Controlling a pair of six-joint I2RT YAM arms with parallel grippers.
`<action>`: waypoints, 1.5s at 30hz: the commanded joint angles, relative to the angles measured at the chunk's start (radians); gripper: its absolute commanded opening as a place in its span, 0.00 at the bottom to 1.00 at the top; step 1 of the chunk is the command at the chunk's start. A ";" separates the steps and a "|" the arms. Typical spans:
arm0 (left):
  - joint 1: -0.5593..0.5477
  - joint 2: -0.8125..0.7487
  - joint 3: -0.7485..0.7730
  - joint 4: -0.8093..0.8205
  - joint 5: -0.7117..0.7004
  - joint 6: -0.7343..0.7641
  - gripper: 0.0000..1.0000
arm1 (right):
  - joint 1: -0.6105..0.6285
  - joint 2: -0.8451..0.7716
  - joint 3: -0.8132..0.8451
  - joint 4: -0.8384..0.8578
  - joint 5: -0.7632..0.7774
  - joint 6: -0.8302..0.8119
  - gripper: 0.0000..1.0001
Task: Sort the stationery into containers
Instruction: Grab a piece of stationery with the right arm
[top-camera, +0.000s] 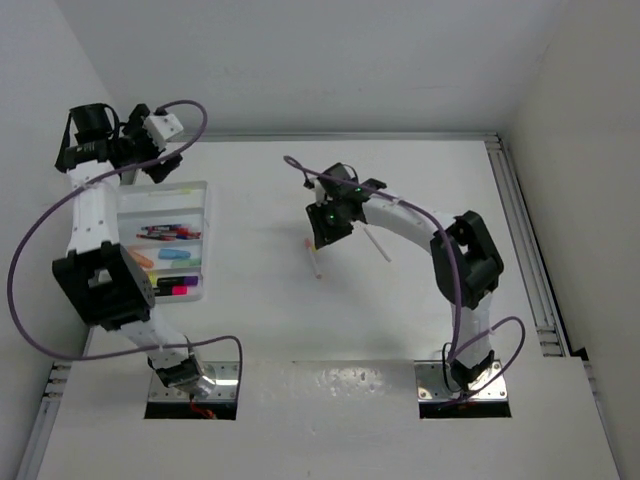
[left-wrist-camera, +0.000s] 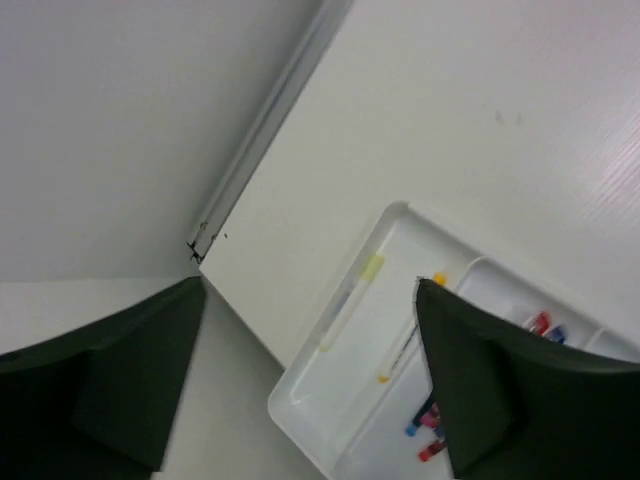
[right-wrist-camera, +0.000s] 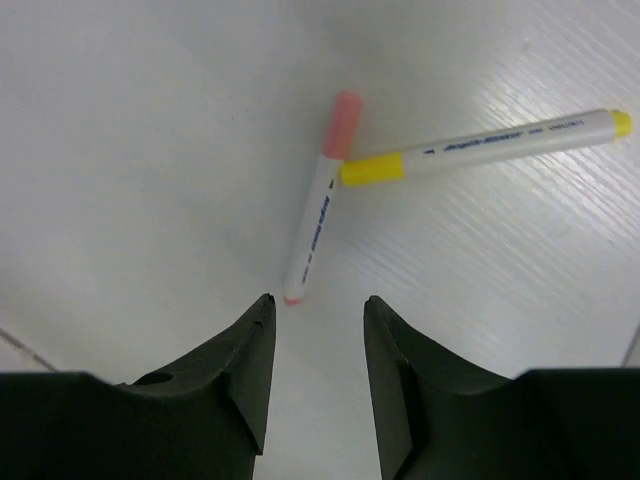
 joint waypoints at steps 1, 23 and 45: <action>-0.014 -0.154 -0.106 0.082 0.098 -0.293 1.00 | 0.055 0.037 0.045 0.026 0.215 0.060 0.41; -0.244 -0.785 -0.966 0.788 -0.110 -1.409 1.00 | 0.166 0.174 0.080 0.046 0.267 0.083 0.41; -0.425 -0.705 -1.270 1.029 -0.084 -1.633 0.87 | 0.161 0.099 -0.099 0.124 0.175 0.064 0.00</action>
